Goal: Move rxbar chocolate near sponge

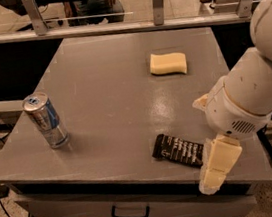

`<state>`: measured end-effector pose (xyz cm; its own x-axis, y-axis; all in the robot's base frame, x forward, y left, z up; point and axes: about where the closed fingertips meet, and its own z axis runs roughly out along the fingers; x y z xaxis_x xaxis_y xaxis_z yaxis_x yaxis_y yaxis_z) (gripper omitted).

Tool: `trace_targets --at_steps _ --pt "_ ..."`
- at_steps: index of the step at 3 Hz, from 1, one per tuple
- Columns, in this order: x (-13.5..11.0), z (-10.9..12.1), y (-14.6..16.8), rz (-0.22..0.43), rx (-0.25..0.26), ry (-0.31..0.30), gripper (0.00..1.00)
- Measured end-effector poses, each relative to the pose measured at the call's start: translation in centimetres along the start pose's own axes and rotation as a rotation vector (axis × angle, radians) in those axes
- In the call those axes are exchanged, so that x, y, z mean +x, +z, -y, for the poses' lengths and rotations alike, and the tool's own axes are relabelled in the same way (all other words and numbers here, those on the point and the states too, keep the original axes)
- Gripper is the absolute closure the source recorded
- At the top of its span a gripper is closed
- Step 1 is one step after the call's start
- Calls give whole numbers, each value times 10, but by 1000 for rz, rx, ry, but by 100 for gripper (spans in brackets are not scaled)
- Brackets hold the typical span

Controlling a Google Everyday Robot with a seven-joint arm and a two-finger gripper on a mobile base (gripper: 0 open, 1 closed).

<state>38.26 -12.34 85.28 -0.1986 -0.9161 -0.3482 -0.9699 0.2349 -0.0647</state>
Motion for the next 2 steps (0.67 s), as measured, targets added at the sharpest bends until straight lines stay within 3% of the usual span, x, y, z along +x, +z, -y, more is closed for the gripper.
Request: trace_targets --at_steps 1,2 --pt "2 -5 13 27 -9 3 12" --pt "4 -8 23 52 -12 0 31"
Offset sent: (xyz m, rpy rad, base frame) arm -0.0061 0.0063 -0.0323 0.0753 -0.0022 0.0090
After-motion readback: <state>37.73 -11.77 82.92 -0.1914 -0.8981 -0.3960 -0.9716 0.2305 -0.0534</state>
